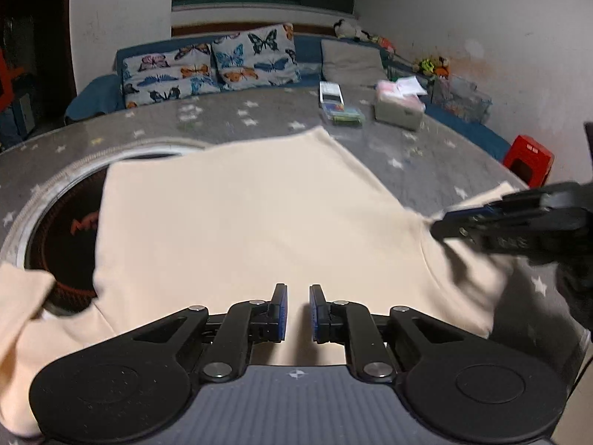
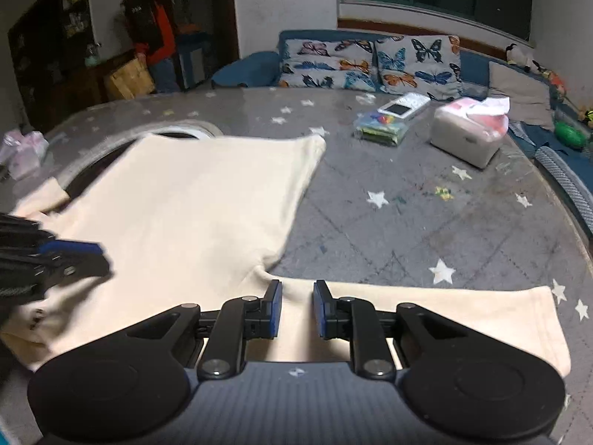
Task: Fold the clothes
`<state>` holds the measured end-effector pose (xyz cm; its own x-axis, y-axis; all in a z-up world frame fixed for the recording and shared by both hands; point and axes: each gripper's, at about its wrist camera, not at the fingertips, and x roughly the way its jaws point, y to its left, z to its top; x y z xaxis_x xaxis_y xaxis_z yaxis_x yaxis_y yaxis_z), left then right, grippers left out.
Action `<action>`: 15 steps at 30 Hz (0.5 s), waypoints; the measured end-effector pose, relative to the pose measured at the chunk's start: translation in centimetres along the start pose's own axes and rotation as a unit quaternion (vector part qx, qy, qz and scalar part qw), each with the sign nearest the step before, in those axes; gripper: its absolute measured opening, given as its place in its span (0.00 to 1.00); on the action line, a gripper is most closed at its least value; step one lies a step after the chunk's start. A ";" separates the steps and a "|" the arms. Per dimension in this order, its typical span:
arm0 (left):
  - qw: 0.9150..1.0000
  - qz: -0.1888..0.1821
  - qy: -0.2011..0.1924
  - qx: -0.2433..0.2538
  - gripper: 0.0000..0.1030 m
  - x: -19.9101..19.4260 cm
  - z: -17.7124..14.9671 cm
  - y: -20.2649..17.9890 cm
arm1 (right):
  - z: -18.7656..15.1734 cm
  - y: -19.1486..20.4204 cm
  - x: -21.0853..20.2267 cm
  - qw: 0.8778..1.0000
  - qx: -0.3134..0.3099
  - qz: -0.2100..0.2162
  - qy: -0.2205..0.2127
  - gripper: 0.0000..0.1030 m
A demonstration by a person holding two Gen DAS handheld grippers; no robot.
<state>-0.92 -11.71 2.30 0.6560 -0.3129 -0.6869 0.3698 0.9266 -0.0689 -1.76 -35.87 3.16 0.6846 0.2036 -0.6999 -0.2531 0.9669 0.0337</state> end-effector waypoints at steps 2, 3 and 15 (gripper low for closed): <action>1.000 0.006 0.000 0.005 0.14 0.0 -0.4 -0.2 | -0.2 -0.4 0.1 1.000 0.002 -0.015 -0.010 0.17; 1.000 0.008 -0.002 0.006 0.14 -0.1 -0.5 -0.2 | -0.2 -0.9 0.0 1.000 0.011 -0.020 -0.012 0.17; 1.000 0.006 -0.006 0.006 0.23 0.1 -0.6 -0.2 | -3.3 -10.2 -3.5 0.984 0.102 -0.144 -0.023 0.28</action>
<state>-1.33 -11.77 1.86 0.6683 -0.3041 -0.6789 0.3693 0.9278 -0.0521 -3.80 -46.94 2.88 0.7394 -0.0812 -0.6683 0.0948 0.9954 -0.0159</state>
